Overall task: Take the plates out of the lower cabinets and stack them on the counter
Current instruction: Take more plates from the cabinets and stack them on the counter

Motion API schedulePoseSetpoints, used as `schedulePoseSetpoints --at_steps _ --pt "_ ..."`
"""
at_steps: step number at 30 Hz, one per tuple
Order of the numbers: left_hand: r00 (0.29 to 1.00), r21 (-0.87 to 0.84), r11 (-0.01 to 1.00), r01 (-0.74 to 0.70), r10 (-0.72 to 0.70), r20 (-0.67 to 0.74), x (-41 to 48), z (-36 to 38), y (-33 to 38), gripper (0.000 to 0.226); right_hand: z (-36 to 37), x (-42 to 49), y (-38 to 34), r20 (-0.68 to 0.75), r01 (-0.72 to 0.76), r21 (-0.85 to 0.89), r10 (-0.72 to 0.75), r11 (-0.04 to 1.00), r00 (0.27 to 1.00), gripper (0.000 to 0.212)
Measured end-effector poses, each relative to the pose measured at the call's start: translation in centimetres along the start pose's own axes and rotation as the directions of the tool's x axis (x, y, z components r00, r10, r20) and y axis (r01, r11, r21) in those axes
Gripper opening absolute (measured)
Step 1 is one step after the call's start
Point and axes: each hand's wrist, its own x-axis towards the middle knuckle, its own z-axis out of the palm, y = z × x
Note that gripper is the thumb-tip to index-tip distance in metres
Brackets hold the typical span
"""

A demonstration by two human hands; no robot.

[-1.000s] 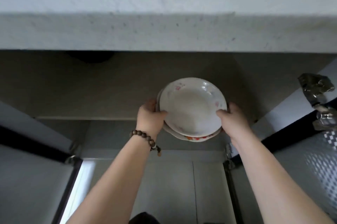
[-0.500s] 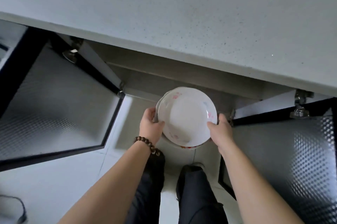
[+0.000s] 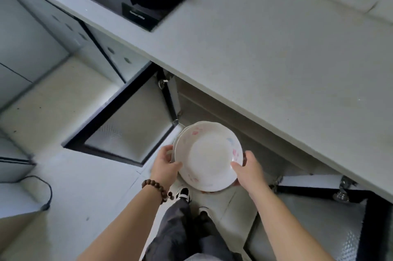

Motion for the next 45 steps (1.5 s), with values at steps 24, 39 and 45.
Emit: schedulePoseSetpoints --at_steps 24,39,45 --pt "0.81 -0.539 0.798 -0.271 -0.113 -0.575 -12.0 -23.0 -4.3 0.056 17.6 -11.3 -18.5 0.517 0.468 -0.004 -0.399 0.884 0.757 0.011" --pt "0.744 -0.595 0.705 -0.386 -0.144 -0.652 -12.2 -46.1 -8.3 0.057 40.6 -19.2 -28.4 0.683 0.529 -0.003 -0.385 0.849 0.621 0.015" --pt "0.764 -0.586 0.718 -0.375 -0.118 -0.634 -11.5 -54.1 -7.0 0.058 46.4 -21.6 -32.2 0.655 0.498 0.042 -0.4 0.866 0.642 0.021"
